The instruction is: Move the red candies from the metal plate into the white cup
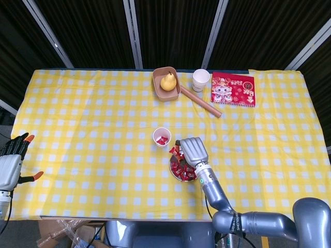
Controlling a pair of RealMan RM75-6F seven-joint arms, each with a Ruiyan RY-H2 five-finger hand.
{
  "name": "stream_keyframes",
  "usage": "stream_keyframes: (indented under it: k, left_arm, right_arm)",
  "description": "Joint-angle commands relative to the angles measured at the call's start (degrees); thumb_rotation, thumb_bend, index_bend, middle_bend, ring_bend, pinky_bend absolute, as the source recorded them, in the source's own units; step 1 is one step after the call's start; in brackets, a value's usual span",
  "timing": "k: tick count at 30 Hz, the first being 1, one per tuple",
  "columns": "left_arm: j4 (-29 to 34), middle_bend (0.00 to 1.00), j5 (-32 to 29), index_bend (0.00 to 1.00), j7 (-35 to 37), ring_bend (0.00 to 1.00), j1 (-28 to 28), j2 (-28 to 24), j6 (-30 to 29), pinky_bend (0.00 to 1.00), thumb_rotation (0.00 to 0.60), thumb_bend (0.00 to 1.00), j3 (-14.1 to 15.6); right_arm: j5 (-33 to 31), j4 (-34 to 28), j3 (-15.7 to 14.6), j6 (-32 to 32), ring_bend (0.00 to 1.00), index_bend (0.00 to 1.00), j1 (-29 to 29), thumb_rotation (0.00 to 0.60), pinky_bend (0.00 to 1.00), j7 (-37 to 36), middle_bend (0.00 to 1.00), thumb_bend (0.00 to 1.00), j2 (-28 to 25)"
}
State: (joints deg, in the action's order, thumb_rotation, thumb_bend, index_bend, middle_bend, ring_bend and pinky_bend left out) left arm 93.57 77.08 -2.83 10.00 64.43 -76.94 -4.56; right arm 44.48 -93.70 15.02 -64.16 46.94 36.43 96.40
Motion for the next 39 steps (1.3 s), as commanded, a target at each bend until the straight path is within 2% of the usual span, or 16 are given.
stream_keyframes:
  k: [1, 6, 15, 20, 26, 33, 39]
  left_arm:
    - [0.0, 0.00, 0.0, 0.05, 0.0, 0.00, 0.0, 0.0, 0.1, 0.00, 0.600, 0.00, 0.0]
    - [0.1, 0.00, -0.2, 0.05, 0.0, 0.00, 0.1, 0.0, 0.2, 0.00, 0.600, 0.00, -0.1]
    - [0.2, 0.00, -0.9, 0.05, 0.4, 0.00, 0.2, -0.2, 0.9, 0.00, 0.600, 0.00, -0.2]
    - [0.3, 0.00, -1.0, 0.05, 0.8, 0.00, 0.3, -0.4, 1.2, 0.00, 0.600, 0.00, -0.2]
    - [0.3, 0.00, -0.9, 0.05, 1.0, 0.00, 0.3, -0.5, 1.2, 0.00, 0.600, 0.00, -0.1]
    - [0.4, 0.00, -0.9, 0.05, 0.9, 0.00, 0.3, -0.5, 1.1, 0.00, 0.600, 0.00, -0.1]
    - [0.4, 0.00, -0.7, 0.05, 0.8, 0.00, 0.2, -0.4, 0.8, 0.00, 0.600, 0.00, -0.1]
  right_arm:
    - [-0.9, -1.3, 2.1, -0.2, 0.97, 0.60, 1.2, 0.600, 1.00, 0.7, 0.94, 0.47, -1.1]
    - [-2.6, -0.8, 4.9, 0.7, 0.97, 0.60, 3.8, 0.600, 1.00, 1.5, 0.94, 0.47, -1.0]
    - [-4.6, 5.8, 7.0, 2.9, 0.97, 0.60, 9.0, 0.600, 1.00, 2.7, 0.94, 0.47, 2.9]
    - [-6.4, 10.8, 7.4, 4.0, 0.97, 0.57, 10.9, 0.600, 1.00, 2.6, 0.94, 0.47, 5.2]
    - [-6.0, 13.2, 6.6, 3.7, 0.97, 0.48, 11.3, 0.600, 1.00, 2.1, 0.94, 0.47, 6.0]
    - [-4.6, 10.0, 5.7, 1.9, 0.97, 0.47, 10.2, 0.600, 1.00, 1.7, 0.94, 0.47, 4.6]
    - [-2.3, 2.1, 3.2, -1.9, 0.97, 0.47, 7.0, 0.600, 1.00, 1.9, 0.94, 0.47, 0.7]
